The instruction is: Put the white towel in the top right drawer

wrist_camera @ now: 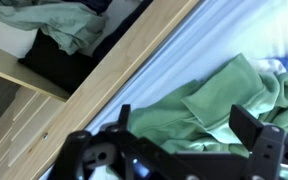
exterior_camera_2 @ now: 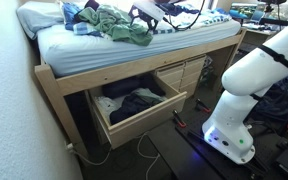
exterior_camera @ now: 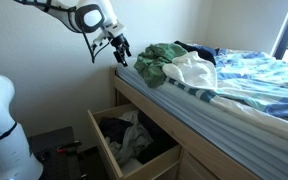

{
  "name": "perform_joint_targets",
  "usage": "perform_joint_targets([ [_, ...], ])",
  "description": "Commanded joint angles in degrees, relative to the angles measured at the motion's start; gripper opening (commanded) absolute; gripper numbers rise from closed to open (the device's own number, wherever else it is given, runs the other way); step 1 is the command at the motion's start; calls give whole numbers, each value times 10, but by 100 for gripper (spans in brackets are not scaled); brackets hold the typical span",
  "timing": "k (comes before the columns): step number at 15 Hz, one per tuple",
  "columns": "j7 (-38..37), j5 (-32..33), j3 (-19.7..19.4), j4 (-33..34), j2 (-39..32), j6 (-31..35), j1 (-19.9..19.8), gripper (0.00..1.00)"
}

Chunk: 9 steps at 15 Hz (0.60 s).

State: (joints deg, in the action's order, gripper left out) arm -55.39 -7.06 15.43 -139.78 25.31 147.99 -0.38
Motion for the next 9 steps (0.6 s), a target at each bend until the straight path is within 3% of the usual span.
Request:
perform_joint_targets([
  [1, -96, 28, 16, -24, -13, 87, -47, 100],
  [6, -218, 85, 26, -65, -2, 180, -130, 100],
  [9, -283, 110, 48, -76, 10, 213, -203, 100],
])
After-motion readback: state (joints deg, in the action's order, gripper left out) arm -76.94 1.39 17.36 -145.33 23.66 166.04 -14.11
